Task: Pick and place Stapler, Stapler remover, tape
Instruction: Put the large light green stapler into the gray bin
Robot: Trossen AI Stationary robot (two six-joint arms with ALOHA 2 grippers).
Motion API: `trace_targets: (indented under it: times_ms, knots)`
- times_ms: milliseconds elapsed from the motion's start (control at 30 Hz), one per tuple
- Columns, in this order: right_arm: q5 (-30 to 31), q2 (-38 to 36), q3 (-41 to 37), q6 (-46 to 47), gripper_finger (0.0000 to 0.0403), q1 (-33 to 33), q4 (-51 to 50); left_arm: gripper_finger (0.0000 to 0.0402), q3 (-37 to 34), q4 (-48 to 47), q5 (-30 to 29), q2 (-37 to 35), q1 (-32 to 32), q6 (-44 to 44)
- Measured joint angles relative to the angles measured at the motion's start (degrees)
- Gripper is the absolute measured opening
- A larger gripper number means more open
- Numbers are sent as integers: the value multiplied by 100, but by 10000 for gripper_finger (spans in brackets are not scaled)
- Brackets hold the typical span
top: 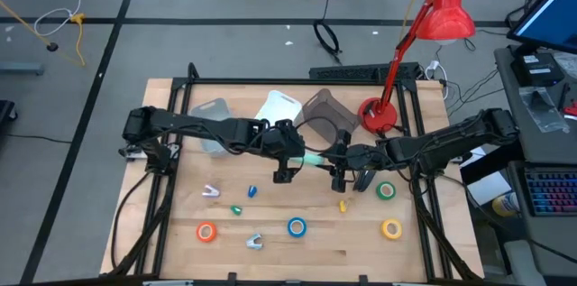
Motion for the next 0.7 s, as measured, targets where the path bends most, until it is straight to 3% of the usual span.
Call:
trace_targets:
  times_ms: [700]
  knots:
    - [-132,4,2,-58,124,0,207,397,-3,-213,234,229,160,103]
